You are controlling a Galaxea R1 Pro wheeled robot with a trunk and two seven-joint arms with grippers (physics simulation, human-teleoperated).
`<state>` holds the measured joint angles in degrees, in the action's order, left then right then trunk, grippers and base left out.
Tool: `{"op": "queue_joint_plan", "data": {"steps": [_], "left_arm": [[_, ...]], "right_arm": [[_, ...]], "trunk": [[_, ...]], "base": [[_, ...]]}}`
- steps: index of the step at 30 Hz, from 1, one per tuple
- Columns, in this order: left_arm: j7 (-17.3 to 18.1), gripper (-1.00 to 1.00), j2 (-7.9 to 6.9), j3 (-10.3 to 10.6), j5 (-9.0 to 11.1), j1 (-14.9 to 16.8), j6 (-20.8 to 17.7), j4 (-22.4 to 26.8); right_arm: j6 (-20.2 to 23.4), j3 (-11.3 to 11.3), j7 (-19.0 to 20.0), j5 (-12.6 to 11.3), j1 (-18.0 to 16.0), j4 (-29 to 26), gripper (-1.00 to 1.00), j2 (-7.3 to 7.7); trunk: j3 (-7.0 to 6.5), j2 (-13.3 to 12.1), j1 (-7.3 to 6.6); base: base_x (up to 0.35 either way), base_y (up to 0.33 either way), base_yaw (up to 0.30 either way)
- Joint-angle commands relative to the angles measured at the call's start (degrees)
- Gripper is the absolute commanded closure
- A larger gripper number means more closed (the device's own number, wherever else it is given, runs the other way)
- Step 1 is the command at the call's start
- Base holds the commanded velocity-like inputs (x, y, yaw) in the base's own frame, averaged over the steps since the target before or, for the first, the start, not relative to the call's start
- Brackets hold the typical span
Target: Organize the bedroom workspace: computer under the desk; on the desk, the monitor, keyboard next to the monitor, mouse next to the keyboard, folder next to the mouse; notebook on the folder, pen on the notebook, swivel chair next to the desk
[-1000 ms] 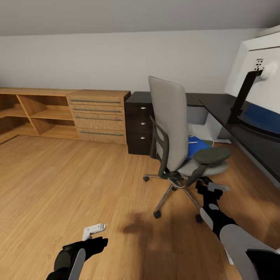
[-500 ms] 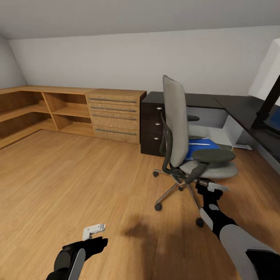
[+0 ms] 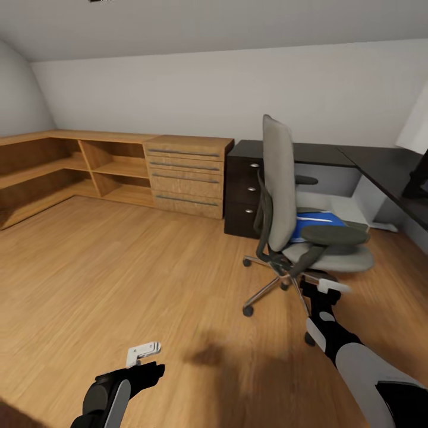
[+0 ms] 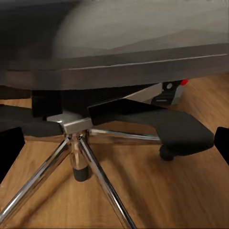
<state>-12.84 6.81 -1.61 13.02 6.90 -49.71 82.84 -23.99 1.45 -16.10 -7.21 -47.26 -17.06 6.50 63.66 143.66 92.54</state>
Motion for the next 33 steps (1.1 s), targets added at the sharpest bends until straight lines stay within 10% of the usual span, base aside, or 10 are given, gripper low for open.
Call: {"op": "queue_joint_plan", "data": {"steps": [1,19,33], "left_arm": [[-0.43,-1.0,0.04,-0.06,0.6,0.04,-0.21,0.04],[-0.33,-1.0,0.04,0.03,0.69,0.04,-0.12,-0.44],[-0.43,-1.0,0.04,0.03,0.69,0.04,-0.12,-0.49]], "right_arm": [[-0.28,-0.22,0.2,-0.44,-0.02,0.0,-1.0,0.01],[-0.35,-0.22,0.11,-0.44,-0.02,-0.06,-1.0,0.01],[-0.28,-0.13,0.11,-0.4,-0.02,-0.06,-1.0,0.03]], "trunk": [[0.05,0.02,-0.01],[0.05,0.02,-0.01],[-0.14,0.02,-0.01]], "base": [[-0.002,0.003,0.246],[-0.001,-0.001,0.265],[-0.237,-0.081,-0.027]]}}
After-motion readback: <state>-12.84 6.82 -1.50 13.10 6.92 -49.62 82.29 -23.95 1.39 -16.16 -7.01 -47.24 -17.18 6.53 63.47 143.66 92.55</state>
